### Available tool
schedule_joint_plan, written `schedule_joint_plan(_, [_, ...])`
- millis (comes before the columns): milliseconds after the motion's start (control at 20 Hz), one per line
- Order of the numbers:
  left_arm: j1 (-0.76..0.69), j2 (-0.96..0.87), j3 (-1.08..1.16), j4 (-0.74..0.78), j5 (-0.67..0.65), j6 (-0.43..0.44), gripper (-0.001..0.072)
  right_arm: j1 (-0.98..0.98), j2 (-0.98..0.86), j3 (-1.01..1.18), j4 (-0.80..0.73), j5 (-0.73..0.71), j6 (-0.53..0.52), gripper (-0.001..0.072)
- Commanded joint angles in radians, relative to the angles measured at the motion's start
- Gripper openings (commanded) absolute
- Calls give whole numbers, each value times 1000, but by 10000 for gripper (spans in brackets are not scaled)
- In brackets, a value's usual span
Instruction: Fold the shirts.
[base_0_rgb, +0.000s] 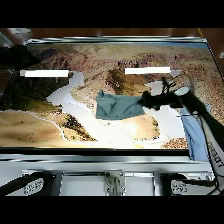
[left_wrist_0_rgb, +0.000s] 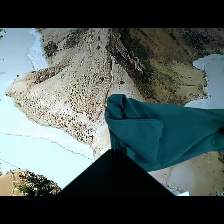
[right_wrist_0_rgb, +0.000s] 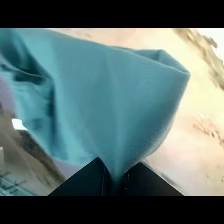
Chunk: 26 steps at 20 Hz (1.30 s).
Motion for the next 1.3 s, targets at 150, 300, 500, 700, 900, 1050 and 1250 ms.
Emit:
schedule_joint_plan(150, [0,-2,0,-1,3,-2,41,-367,180,326,40,175,130,61])
schedule_joint_plan(300, [0,-1,0,-2,2,-3,42,-567,191,415,-35,241,185,61])
schedule_joint_plan(500, [-16,-1,0,-3,-2,-3,41,-772,185,418,-52,255,144,61])
schedule_joint_plan(700, [-51,-1,0,-2,-1,-3,41,-880,179,415,-311,423,140,62])
schedule_joint_plan(900, [-81,-1,0,-2,0,-6,41,-946,179,414,-704,628,142,62])
schedule_joint_plan(1050, [-93,-1,0,-2,1,-6,41,-1028,192,346,-742,683,180,62])
schedule_joint_plan(1250, [-93,-1,0,-2,0,-6,42,-1108,270,44,-748,625,164,62])
